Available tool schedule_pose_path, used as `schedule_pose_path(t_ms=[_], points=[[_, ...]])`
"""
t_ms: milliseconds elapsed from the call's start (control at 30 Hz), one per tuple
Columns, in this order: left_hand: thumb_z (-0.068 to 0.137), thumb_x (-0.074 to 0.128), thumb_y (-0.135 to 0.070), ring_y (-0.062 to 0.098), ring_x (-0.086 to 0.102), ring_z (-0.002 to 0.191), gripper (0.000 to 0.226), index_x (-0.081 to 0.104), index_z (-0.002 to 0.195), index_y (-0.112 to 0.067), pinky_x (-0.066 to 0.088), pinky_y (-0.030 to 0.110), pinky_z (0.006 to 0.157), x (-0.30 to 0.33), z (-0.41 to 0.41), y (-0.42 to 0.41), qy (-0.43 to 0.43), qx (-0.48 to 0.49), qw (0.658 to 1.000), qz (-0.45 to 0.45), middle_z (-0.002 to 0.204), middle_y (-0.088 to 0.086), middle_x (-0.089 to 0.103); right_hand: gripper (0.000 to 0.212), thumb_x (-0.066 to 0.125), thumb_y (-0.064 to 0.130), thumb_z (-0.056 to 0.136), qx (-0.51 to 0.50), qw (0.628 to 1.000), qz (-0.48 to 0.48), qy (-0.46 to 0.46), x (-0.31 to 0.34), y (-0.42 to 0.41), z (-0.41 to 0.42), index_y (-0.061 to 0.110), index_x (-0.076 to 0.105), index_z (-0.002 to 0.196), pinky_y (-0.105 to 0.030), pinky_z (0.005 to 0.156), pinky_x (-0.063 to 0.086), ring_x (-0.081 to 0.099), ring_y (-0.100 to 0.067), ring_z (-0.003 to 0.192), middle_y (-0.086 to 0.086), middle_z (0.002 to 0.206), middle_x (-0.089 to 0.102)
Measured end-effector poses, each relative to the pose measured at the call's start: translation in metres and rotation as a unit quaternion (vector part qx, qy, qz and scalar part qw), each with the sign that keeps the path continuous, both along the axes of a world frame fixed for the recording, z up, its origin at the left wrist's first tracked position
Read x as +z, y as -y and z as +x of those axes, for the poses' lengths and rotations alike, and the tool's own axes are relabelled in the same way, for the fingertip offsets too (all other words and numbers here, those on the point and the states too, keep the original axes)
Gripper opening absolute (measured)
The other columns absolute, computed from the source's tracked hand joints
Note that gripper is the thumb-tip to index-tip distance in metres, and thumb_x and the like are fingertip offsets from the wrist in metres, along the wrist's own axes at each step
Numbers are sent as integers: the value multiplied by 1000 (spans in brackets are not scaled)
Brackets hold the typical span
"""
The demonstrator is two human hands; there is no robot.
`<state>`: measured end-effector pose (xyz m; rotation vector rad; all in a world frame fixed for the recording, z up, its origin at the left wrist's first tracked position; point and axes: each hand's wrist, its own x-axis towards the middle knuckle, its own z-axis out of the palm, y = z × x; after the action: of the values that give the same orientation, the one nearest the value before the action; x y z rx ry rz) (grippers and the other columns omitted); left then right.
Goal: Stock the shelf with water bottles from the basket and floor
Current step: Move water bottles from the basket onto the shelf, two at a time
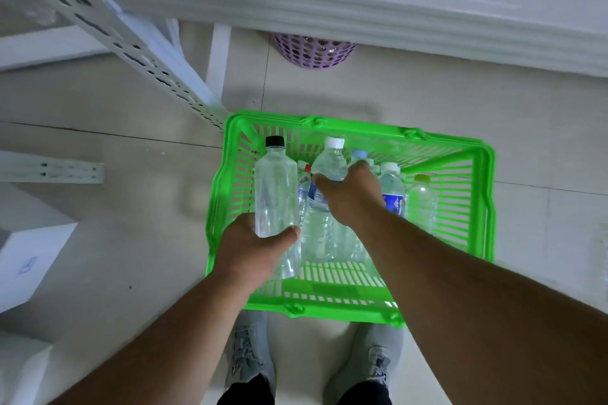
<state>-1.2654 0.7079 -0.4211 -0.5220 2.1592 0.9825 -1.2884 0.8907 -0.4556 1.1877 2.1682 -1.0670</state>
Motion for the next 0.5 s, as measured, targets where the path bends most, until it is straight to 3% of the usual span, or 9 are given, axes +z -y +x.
schedule_pose_path(t_ms=[100,167,233,333,500], points=[[70,85,-43,0,70,79,31,72,90,-22,54,20,73,47,6,-1,-27,8,999,25,82,-14,75,52,72,57,74,9,999,5,-47,61,-11,7,12,62,100,-19,44,32,64,-22,72,-2,87,69],[70,86,-38,-16,64,72,23,68,80,-29,44,2,61,90,11,-1,-50,17,997,51,74,-32,70,47,72,58,71,18,997,5,-80,113,-20,12,15,69,88,-20,47,37,67,-21,67,1,75,71],[70,88,-34,-25,58,69,23,65,74,-33,38,-4,55,140,18,-3,-70,24,995,74,70,-45,62,42,73,58,69,19,993,-9,-116,169,-27,19,19,71,83,-22,51,43,66,-16,59,3,69,72],[67,90,-30,-16,62,61,25,66,75,-31,40,0,51,217,30,1,-102,32,989,100,68,-37,66,36,76,55,72,32,986,-16,-164,260,-35,30,25,73,92,-18,47,41,63,-3,59,10,73,72],[65,88,-40,-15,63,70,33,68,90,-33,40,1,55,348,46,18,-149,-19,981,124,77,-34,69,26,78,46,73,38,964,-42,-259,413,-33,58,30,74,94,-25,62,55,71,-4,76,13,82,75]])
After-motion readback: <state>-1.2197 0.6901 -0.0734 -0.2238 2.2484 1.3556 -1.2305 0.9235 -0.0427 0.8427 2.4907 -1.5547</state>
